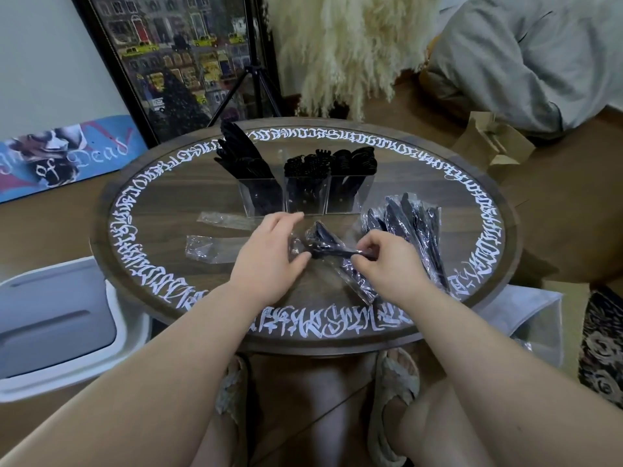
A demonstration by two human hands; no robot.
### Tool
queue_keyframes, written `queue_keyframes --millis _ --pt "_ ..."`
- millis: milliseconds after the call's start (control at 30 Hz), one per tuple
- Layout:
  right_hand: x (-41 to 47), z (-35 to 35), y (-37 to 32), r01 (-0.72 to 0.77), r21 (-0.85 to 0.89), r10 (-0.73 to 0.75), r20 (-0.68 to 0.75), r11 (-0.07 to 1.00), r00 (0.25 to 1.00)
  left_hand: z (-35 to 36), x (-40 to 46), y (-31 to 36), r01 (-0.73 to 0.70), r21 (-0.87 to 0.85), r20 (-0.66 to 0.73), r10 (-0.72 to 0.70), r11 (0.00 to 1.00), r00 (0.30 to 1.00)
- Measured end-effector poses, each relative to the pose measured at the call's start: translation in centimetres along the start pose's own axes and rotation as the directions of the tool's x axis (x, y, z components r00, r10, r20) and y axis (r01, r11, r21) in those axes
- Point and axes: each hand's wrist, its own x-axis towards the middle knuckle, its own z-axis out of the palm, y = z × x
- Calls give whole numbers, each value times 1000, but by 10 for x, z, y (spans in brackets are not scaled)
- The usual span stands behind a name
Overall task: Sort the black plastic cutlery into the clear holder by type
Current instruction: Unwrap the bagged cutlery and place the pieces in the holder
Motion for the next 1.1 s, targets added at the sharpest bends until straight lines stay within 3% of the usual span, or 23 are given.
queue_keyframes --millis 100,200,300,367,533,633,733,867,967,1100 --pt "-3 9 -3 170 59 -170 -11 984 985 -1 1 0 -47 60 -77 52 997 996" --pt "-5 11 -10 332 128 -324 -82 934 942 -6 0 1 -121 141 38 117 983 992" --pt "-5 12 -13 375 163 -358 -124 913 926 -10 -3 2 -109 161 120 91 981 989" --pt "-8 11 -18 296 271 -279 -103 916 955 -12 -4 -1 -123 128 70 115 984 991" --pt "-11 -1 -26 -115 511 94 67 852 993 -16 -4 -5 -149 86 -116 159 985 980" --pt "-13 -4 -26 -178 597 103 159 782 982 -17 -2 -3 -162 115 -127 177 980 976" --pt "-10 -6 -27 -134 570 81 117 811 990 -21 -5 -1 -93 174 -21 98 980 995" --pt "-7 -4 -38 -13 418 -53 145 908 988 -30 -14 -1 -75 242 47 65 967 997" --pt "-3 0 -52 99 345 -166 168 933 972 -38 -20 -8 -55 203 99 36 978 994" --pt "3 9 -64 152 335 -208 136 930 969 -48 -25 -17 20 165 133 -43 986 990"
